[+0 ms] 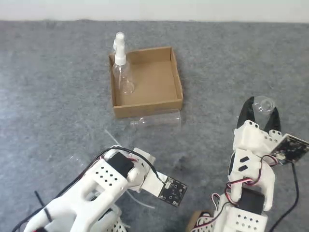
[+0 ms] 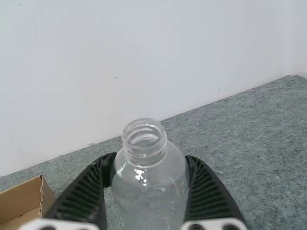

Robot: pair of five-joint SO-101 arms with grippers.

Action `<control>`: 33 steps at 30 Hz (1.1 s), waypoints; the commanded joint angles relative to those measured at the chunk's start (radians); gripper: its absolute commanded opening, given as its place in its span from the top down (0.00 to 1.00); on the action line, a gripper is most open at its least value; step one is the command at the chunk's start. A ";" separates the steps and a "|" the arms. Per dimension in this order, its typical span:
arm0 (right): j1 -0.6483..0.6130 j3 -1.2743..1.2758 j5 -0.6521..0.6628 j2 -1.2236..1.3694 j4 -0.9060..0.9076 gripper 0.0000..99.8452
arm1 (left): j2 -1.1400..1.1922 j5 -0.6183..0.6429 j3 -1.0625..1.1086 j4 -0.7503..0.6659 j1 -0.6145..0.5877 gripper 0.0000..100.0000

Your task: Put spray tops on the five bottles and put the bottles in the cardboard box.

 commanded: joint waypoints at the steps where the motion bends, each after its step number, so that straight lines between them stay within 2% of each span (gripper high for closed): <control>1: -0.008 -0.020 0.002 -0.021 -0.028 0.98 | -0.023 -0.008 -0.007 -0.021 0.009 0.88; 10: -0.010 -0.018 0.002 -0.021 -0.028 0.98 | 0.028 -0.008 0.002 -0.052 0.020 0.88; 13: -0.010 -0.017 0.002 -0.021 -0.028 0.98 | 0.149 0.006 -0.025 -0.087 0.032 0.88; 20: -0.010 -0.017 0.002 -0.021 -0.028 0.98 | 0.480 0.031 -0.260 0.018 0.028 0.88; 24: -0.010 -0.017 0.002 -0.021 -0.028 0.98 | 0.592 0.089 -0.349 0.048 0.031 0.89; 29: -0.010 -0.017 0.002 -0.021 -0.028 0.98 | 0.588 0.104 -0.355 0.046 0.031 0.97; 33: -0.010 -0.017 0.002 -0.021 -0.028 0.98 | 0.546 0.107 -0.352 0.048 0.029 0.98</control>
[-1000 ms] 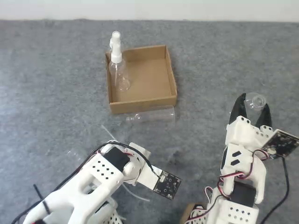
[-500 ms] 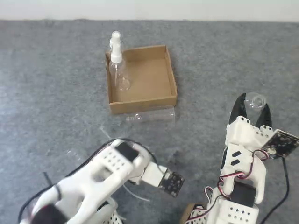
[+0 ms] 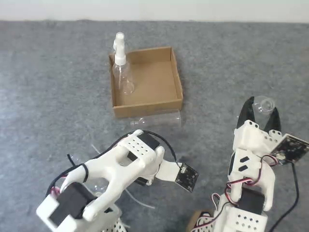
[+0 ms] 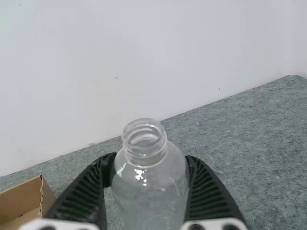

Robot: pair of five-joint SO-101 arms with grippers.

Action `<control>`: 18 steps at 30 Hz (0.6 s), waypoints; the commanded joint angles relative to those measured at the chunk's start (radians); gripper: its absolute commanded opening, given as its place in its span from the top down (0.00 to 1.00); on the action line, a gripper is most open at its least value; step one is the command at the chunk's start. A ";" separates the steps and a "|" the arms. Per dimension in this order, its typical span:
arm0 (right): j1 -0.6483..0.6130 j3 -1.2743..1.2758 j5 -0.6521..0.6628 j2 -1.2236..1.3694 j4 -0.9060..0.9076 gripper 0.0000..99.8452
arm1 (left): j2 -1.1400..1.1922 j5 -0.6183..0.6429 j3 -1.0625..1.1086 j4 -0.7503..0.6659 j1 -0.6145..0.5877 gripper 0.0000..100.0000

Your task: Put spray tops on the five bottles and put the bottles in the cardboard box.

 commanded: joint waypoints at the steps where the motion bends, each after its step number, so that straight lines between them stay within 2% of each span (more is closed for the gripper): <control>1: -0.010 -0.017 0.002 -0.021 -0.028 0.98 | -0.069 0.026 -0.041 0.009 0.008 0.98; 18: -0.056 0.000 0.003 -0.021 -0.027 0.98 | -0.381 0.480 0.019 -0.097 0.034 0.98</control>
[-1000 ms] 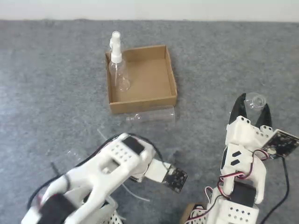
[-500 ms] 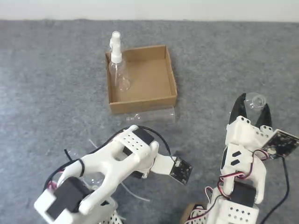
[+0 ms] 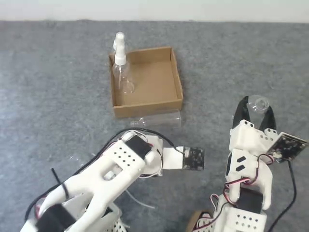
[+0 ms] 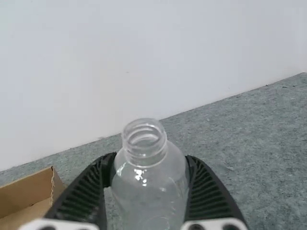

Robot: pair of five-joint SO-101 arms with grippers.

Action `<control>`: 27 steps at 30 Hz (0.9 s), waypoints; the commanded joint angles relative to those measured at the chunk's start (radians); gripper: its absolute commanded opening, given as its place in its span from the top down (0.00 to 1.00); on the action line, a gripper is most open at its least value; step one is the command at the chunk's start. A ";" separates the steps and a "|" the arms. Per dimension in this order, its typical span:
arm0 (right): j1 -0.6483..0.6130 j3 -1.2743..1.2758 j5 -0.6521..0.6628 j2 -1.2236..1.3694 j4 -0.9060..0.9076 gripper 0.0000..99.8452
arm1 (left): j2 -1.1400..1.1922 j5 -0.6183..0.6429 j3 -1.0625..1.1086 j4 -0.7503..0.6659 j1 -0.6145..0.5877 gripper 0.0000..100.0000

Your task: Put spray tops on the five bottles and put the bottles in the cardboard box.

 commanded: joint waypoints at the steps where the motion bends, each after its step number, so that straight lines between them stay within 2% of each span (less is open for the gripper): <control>1: -0.010 -0.009 0.003 -0.021 -0.027 0.98 | -0.107 0.160 -0.008 -0.054 0.015 0.98; 5: -0.044 -0.009 0.003 -0.021 -0.024 0.98 | -0.163 0.311 -0.008 -0.104 0.008 0.98; 8: -0.087 -0.005 0.054 -0.021 -0.019 0.99 | -0.216 0.381 -0.008 -0.114 0.008 0.98; 14: -0.160 0.018 0.112 -0.021 -0.024 0.99 | -0.353 0.473 -0.007 -0.100 -0.006 0.98; 27: -0.196 0.035 0.114 -0.022 -0.024 0.99 | -0.640 0.634 0.039 -0.114 -0.120 0.98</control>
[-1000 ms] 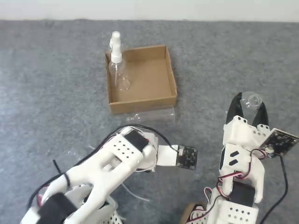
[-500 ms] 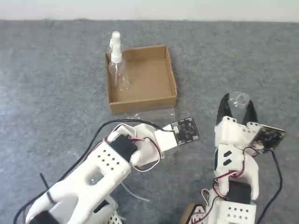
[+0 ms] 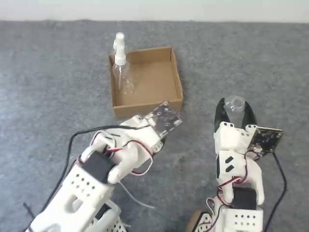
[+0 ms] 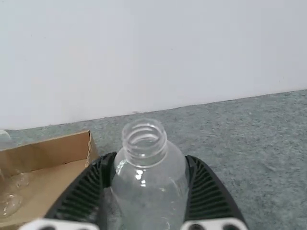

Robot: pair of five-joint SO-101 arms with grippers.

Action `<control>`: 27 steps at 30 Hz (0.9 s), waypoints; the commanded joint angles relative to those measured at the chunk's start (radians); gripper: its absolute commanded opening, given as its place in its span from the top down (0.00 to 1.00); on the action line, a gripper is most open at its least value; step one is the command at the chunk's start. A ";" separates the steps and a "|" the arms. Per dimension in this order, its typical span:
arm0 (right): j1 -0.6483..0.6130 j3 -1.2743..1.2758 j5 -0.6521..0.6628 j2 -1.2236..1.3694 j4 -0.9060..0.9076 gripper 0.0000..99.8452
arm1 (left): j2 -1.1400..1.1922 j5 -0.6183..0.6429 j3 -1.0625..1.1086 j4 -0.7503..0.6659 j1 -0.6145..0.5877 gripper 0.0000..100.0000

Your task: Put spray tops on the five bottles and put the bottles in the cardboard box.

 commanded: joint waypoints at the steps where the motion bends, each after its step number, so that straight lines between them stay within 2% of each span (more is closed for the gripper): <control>1: -0.012 -0.008 0.012 -0.022 -0.025 0.99 | -0.132 0.048 0.044 -0.038 -0.012 0.98; 5: -0.012 -0.006 0.012 -0.022 -0.022 0.99 | -0.229 0.048 0.111 -0.084 -0.014 0.98; 15: -0.051 -0.003 0.014 -0.022 -0.019 0.98 | -0.470 0.049 0.196 -0.081 -0.015 0.98; 19: -0.054 -0.002 0.015 -0.022 -0.018 0.98 | -0.554 0.054 0.220 -0.083 -0.081 0.98; 22: -0.054 -0.002 0.015 -0.022 -0.018 0.98 | -0.606 0.114 0.222 -0.080 -0.133 0.98; 27: -0.054 -0.002 0.015 -0.022 -0.018 0.98 | -0.677 0.126 0.245 -0.081 -0.169 0.98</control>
